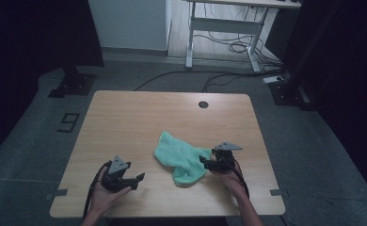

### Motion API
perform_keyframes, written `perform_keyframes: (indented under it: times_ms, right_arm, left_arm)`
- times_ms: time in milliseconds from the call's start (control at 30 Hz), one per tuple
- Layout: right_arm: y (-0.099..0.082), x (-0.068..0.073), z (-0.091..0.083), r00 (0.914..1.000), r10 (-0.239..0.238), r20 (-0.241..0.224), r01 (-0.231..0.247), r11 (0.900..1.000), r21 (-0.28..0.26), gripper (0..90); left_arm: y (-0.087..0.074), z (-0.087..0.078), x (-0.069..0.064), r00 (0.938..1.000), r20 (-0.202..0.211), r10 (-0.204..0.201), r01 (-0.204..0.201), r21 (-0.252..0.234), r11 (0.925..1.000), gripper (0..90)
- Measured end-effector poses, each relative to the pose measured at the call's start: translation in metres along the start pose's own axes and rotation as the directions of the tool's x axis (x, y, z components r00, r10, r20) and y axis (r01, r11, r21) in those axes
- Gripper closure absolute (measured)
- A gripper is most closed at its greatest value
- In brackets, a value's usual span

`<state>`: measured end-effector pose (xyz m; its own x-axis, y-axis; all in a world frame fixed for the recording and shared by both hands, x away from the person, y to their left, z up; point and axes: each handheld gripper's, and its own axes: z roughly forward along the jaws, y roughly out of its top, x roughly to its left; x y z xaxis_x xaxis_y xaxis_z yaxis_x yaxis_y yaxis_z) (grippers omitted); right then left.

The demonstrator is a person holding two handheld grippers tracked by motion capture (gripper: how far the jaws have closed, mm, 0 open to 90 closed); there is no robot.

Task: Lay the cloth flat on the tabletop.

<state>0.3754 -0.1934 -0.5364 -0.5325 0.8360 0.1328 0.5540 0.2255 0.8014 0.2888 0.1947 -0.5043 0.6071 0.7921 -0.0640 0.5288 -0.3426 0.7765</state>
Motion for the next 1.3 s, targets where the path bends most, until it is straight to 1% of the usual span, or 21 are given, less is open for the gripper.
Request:
perform_keyframes:
  times_ms: [100,200,300,367,433,500,533,600,633,767,867,900,1000,1100,1200,1300]
  right_arm:
    - [0.000,-0.003,0.011,0.9996,0.006,0.029,-0.007,0.9997,0.025,34.0]
    - [0.001,-0.005,0.017,0.9984,0.007,0.056,-0.009,0.9995,0.032,37.9]
    - [-0.001,-0.009,0.024,0.9973,0.006,0.073,-0.009,0.9988,0.049,42.1]
    - [-0.001,-0.010,0.025,0.9973,0.008,0.073,-0.011,0.9990,0.043,46.9]
    - [0.000,-0.009,0.025,0.9973,-0.009,0.072,0.006,0.9990,0.044,55.1]
    - [0.001,-0.007,0.026,0.9976,-0.036,0.059,0.033,0.9980,0.054,64.7]
    - [0.002,-0.006,0.027,0.9974,-0.046,0.056,0.042,0.9973,0.060,71.4]
    - [0.003,-0.004,0.028,0.9977,-0.060,0.031,0.058,0.9962,0.065,78.9]
    - [0.003,-0.003,0.028,0.9975,-0.067,0.022,0.065,0.9958,0.064,81.3]
    - [0.000,0.001,0.027,0.9956,-0.083,-0.045,0.086,0.9944,0.061,84.6]
    - [-0.002,0.005,0.026,0.9904,-0.109,-0.085,0.114,0.9917,0.059,85.3]
    - [-0.002,0.006,0.026,0.9875,-0.123,-0.099,0.129,0.9899,0.059,85.3]
    - [-0.002,0.007,0.026,0.9858,-0.132,-0.104,0.139,0.9885,0.060,85.3]
    - [-0.002,0.008,0.026,0.9852,-0.135,-0.106,0.142,0.9881,0.061,85.3]
    - [-0.002,0.007,0.026,0.9851,-0.132,-0.110,0.139,0.9884,0.061,85.2]
    - [-0.002,0.007,0.026,0.9850,-0.135,-0.108,0.142,0.9880,0.061,85.1]
  left_arm:
    - [0.003,0.000,0.003,1.0000,-0.009,-0.001,0.001,-0.007,1.0000,27.2]
    - [0.007,0.002,0.006,0.9998,-0.018,-0.009,0.009,-0.017,0.9998,28.0]
    - [0.012,0.007,0.008,0.9996,-0.026,-0.010,0.009,-0.019,0.9998,28.8]
    - [0.015,0.010,0.009,0.9996,-0.023,-0.015,0.015,-0.022,0.9996,29.4]
    - [0.020,0.014,0.010,0.9995,-0.024,-0.018,0.017,-0.027,0.9995,29.9]
    - [0.024,0.018,0.012,0.9994,-0.028,-0.020,0.020,-0.030,0.9994,29.9]
    - [0.027,0.020,0.014,0.9992,-0.030,-0.028,0.027,-0.035,0.9990,30.1]
    - [0.031,0.024,0.017,0.9989,-0.024,-0.040,0.039,-0.040,0.9985,30.9]
    - [0.035,0.028,0.019,0.9988,-0.020,-0.046,0.045,-0.041,0.9981,31.4]
    - [0.044,0.042,0.024,0.9989,-0.014,-0.045,0.045,-0.026,0.9987,33.0]
    - [0.051,0.056,0.031,0.9990,-0.011,-0.042,0.042,-0.010,0.9991,34.3]
    - [0.055,0.061,0.034,0.9988,-0.008,-0.049,0.049,-0.004,0.9988,35.5]
    - [0.065,0.076,0.043,0.9985,-0.011,-0.053,0.053,0.012,0.9985,36.4]
    - [0.075,0.092,0.050,0.9979,-0.002,-0.065,0.065,0.022,0.9977,39.4]
    - [0.079,0.104,0.053,0.9977,-0.008,-0.067,0.068,0.039,0.9969,42.4]
    - [0.081,0.114,0.053,0.9980,-0.013,-0.061,0.062,0.063,0.9961,42.7]
